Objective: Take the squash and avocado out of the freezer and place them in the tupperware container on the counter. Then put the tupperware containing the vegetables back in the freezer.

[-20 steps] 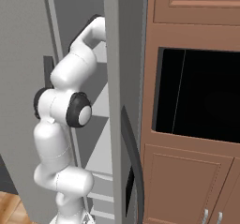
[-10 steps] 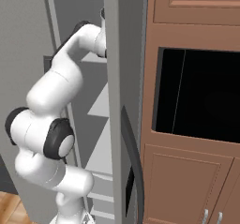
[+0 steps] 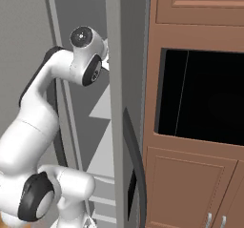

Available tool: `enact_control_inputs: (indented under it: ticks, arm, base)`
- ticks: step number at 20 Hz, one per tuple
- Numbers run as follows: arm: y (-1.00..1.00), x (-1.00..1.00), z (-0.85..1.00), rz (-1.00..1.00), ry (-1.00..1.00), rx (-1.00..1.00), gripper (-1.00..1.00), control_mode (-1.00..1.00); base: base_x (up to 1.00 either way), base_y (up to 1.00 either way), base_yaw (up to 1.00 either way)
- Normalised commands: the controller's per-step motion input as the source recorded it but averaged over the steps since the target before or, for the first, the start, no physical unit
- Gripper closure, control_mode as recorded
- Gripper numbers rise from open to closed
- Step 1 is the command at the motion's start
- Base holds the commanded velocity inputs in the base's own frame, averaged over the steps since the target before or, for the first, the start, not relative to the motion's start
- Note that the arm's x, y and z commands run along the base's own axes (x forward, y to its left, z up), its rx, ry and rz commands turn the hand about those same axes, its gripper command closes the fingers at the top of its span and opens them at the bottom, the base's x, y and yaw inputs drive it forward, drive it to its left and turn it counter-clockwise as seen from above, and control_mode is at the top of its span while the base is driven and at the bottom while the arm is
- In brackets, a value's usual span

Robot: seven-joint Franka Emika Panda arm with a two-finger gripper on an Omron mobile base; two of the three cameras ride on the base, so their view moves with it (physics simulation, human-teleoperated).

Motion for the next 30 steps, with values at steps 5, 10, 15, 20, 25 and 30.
enact_control_inputs:
  ticks: [5, 10, 15, 20, 25, 30]
  arm:
    - [0.2, -1.0, 0.0, 0.0, 0.02, 0.0, 1.0, -1.0]
    - [0.02, -1.0, 0.0, 0.0, 0.11, 0.0, 1.0, -1.0]
    - [0.22, -0.97, 0.0, 0.0, 0.07, 0.0, 1.0, -1.0]
    - [0.33, -0.68, 0.0, 0.0, 0.0, 0.0, 1.0, -1.0]
    - [0.17, -0.85, 0.0, 0.0, 0.0, 0.0, 1.0, -1.0]
    - [0.08, -0.4, 0.0, 0.0, -0.01, 0.0, 1.0, 1.0]
  base:
    - [0.0, 0.0, 0.0]
    - [0.0, 0.0, 0.0]
    - [0.0, 0.0, 0.0]
    - [0.0, 0.0, 0.0]
    - [0.0, 0.0, 0.0]
    - [-0.6, 0.15, 0.0]
